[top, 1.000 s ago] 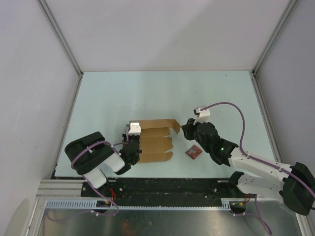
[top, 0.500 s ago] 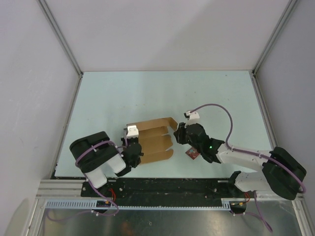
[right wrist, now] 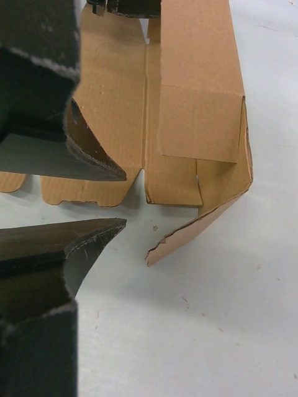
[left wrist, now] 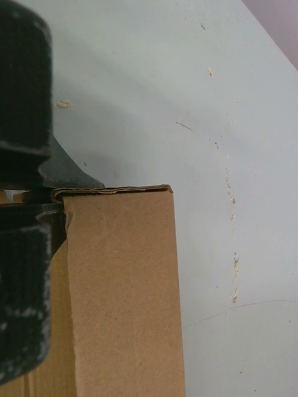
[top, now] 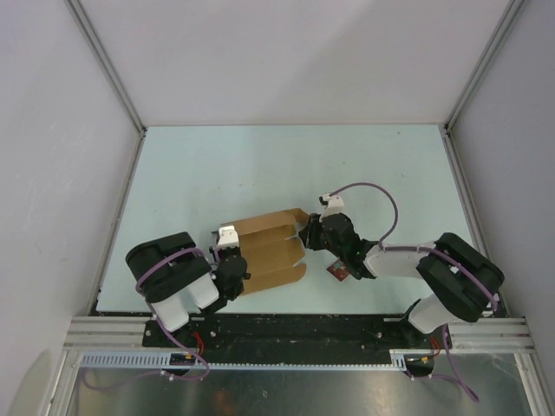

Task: Fold the paper box

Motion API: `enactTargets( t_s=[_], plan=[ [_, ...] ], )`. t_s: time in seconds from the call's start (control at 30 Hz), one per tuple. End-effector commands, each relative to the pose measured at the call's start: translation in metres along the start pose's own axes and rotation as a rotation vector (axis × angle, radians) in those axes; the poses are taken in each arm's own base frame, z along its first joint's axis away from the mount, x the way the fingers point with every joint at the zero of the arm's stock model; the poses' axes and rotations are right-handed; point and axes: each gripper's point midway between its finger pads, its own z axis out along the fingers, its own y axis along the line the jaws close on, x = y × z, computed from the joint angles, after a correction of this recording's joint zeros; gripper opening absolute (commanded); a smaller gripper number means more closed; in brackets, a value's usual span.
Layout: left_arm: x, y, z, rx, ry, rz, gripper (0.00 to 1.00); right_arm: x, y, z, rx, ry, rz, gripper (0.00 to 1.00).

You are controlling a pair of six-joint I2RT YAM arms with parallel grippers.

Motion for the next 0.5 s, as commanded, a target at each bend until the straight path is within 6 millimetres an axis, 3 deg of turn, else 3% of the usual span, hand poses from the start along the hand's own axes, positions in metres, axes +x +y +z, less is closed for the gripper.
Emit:
enactTargets(
  t_s=[0.0,0.47],
  plan=[
    [-0.046,-0.013,-0.001,0.036,-0.126,-0.325,0.0,-0.024,0.022,0.016,-0.1,-0.081,0.052,0.35],
    [-0.044,-0.01,-0.003,0.033,-0.12,-0.328,0.0,-0.018,0.012,0.034,-0.098,-0.089,0.1,0.33]
  ],
)
